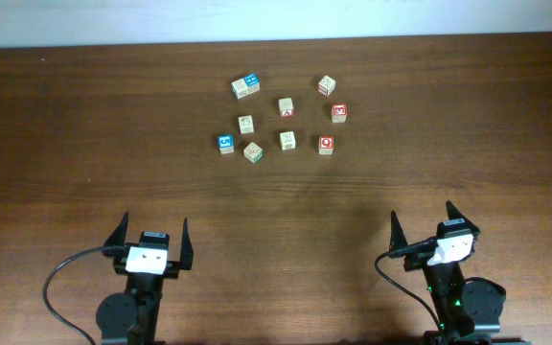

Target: Rotate 4 blocks

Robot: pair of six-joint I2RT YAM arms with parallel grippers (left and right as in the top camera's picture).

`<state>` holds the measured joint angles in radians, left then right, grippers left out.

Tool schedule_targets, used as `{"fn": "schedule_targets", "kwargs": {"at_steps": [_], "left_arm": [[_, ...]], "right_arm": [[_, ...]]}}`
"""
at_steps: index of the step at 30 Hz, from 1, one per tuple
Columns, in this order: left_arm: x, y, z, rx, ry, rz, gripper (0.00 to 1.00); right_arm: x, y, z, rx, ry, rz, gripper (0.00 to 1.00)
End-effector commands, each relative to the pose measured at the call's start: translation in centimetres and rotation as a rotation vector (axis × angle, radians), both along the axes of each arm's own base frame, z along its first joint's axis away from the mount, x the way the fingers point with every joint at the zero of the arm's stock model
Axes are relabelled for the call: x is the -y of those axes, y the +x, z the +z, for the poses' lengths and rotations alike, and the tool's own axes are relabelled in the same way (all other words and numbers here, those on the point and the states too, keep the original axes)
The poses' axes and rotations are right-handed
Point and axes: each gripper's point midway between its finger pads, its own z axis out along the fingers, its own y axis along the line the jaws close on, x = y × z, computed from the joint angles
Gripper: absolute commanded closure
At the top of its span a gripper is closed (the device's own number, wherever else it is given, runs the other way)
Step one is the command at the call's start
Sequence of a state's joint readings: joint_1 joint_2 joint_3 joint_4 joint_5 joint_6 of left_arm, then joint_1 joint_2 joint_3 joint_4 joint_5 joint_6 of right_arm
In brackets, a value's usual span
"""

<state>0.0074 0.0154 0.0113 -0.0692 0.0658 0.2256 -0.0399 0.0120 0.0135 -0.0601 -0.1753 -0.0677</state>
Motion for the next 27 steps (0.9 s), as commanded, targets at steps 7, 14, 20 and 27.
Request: {"fn": "schedule_targets", "kwargs": {"at_steps": [7,14,20,27], "left_arm": [[-0.1,0.0,-0.1,0.001,0.016,0.005,0.01],[-0.1,0.0,-0.1,0.001,0.016,0.005,0.01],[-0.1,0.0,-0.1,0.001,0.016,0.005,0.01],[0.0,0.0,2.5,0.102,-0.017,0.004,0.01]], "right_arm": [[0.1,0.0,-0.3,-0.005,-0.003,-0.001,0.02],[0.2,0.0,-0.3,-0.005,-0.003,-0.009,0.01],[0.1,0.0,-0.3,-0.005,-0.003,-0.004,0.02],[0.0,0.0,-0.1,0.005,-0.003,0.003,0.01]]}}
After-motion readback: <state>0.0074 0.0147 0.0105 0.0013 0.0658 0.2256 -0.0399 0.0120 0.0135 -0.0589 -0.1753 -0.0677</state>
